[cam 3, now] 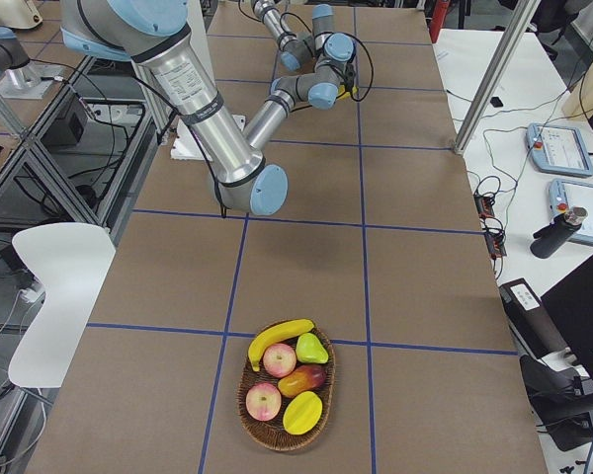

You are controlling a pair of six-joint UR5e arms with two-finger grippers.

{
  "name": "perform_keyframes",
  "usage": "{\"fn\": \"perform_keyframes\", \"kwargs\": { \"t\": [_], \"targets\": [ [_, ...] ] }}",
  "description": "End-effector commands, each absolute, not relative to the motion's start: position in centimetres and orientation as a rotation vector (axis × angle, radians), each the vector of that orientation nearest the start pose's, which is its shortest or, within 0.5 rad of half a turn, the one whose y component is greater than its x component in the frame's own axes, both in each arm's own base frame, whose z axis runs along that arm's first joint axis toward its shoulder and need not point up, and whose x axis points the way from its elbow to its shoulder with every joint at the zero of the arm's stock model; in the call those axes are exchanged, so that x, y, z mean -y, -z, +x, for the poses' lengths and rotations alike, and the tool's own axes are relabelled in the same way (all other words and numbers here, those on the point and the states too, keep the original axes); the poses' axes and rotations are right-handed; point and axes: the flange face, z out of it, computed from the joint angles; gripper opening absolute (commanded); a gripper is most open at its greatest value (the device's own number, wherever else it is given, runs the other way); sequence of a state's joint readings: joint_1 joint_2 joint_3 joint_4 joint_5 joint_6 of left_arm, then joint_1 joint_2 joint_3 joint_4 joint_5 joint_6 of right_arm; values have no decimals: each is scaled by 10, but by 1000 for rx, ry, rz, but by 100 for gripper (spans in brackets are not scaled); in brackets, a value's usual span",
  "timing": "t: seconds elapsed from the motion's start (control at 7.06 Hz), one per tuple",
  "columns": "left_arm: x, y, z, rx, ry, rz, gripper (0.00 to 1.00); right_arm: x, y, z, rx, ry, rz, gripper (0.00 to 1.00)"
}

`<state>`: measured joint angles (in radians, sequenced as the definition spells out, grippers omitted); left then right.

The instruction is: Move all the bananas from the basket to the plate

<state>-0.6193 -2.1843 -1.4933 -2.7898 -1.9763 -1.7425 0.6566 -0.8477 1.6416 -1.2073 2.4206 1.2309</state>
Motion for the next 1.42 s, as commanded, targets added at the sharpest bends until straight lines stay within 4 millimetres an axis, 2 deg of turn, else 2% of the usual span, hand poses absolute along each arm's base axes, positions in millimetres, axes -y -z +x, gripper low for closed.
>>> {"fn": "perform_keyframes", "kwargs": {
  "t": [0.0, 0.14, 0.85, 1.13, 1.27],
  "targets": [
    [457, -196, 477, -1743, 245, 67, 0, 446, -147, -483, 1300, 186, -164, 40],
    [457, -196, 477, -1744, 250, 61, 0, 446, -144, -483, 1305, 151, -184, 99],
    [458, -201, 479, -1734, 254, 57, 0, 437, -129, -470, 1359, 97, -210, 100],
    [461, -206, 479, -1724, 257, 60, 0, 437, -123, -448, 1382, 89, -181, 100],
    [461, -208, 480, -1720, 261, 59, 0, 442, -137, -426, 1379, 69, -170, 100]
  ]
}}
